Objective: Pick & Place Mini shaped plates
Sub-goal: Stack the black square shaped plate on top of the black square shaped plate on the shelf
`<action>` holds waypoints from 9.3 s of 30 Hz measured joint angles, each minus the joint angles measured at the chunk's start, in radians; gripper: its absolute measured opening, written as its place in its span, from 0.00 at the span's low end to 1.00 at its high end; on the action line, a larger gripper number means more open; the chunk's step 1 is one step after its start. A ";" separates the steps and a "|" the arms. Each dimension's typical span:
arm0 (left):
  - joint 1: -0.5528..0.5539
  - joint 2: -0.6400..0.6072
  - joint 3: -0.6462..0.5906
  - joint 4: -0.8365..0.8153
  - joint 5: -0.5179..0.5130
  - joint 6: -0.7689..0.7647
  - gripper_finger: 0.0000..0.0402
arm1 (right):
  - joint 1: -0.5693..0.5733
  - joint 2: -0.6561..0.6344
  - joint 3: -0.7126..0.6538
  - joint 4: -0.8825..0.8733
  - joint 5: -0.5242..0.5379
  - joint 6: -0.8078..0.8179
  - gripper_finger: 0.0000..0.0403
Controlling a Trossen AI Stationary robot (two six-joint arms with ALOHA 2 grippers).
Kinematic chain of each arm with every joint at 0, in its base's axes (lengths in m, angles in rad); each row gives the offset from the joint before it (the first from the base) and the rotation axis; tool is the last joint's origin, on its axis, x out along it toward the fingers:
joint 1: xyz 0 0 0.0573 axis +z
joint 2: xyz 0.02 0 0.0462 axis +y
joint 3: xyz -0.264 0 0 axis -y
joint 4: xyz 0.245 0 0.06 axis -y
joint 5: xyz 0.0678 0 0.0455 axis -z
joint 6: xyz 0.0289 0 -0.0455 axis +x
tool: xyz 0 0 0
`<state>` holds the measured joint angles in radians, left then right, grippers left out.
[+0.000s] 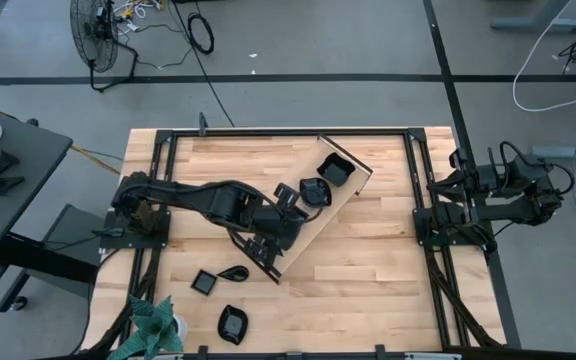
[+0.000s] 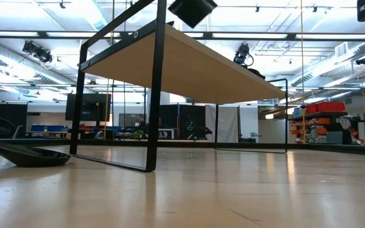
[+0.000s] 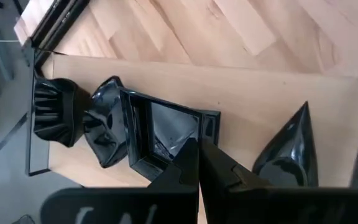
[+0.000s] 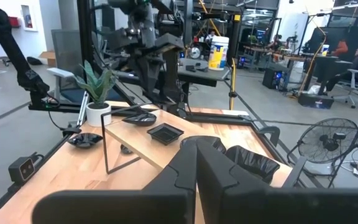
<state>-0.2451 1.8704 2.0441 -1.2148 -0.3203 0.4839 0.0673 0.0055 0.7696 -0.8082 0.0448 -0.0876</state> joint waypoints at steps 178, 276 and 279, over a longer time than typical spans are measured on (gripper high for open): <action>-0.005 -0.126 -0.465 0.402 -0.131 0.017 0.01 | 0.000 0.000 0.000 0.000 0.000 0.000 0.03; -0.062 -0.643 -0.829 -0.081 0.439 -0.551 0.21 | 0.000 0.000 0.000 0.000 0.000 0.000 0.03; -0.075 -0.643 -0.872 -0.054 0.442 -0.527 0.21 | 0.000 0.000 0.000 0.000 0.000 0.000 0.03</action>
<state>-0.3205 1.2274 1.1717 -1.2693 0.1221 -0.0432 0.0670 0.0055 0.7696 -0.8078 0.0448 -0.0875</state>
